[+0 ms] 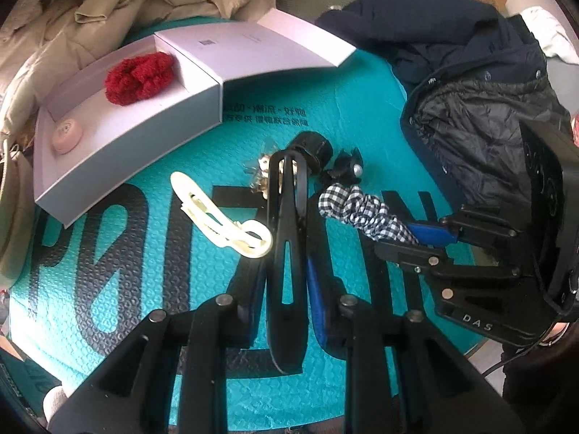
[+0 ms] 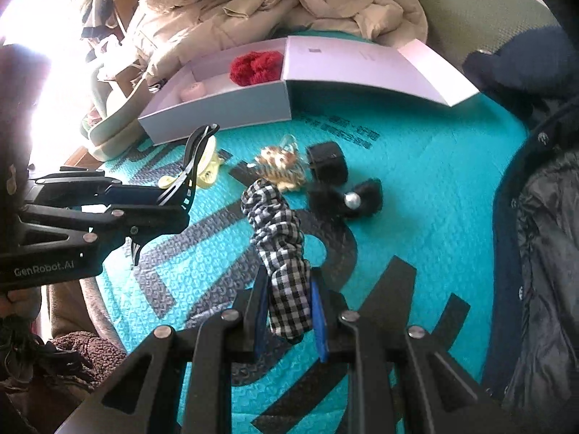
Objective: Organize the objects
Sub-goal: 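Carry the checkered scrunchie and black claw clip toward the white box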
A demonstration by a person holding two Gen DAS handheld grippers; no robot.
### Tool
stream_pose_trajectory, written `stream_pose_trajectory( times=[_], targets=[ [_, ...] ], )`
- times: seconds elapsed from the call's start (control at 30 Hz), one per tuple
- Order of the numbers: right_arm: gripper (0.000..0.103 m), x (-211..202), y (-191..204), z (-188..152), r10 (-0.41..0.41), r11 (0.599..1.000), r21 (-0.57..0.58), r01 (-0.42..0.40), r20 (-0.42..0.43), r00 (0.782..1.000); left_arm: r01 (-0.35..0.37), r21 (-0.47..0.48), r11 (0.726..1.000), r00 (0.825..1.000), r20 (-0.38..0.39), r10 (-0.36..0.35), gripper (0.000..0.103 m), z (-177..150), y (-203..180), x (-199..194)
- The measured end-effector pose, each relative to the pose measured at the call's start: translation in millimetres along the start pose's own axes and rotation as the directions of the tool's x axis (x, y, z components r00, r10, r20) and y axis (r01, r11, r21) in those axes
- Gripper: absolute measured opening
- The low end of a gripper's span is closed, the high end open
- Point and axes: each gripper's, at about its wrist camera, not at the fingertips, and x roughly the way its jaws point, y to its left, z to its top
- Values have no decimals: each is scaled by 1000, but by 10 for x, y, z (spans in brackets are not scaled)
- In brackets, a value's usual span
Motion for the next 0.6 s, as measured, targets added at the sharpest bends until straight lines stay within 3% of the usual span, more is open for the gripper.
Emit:
stream_pose_trajectory(
  times=[0.6],
  targets=[
    [20, -13, 525, 303, 71, 986, -156, -66, 30, 997, -99, -126, 987, 992, 64, 107, 21, -159, 476, -471]
  ],
)
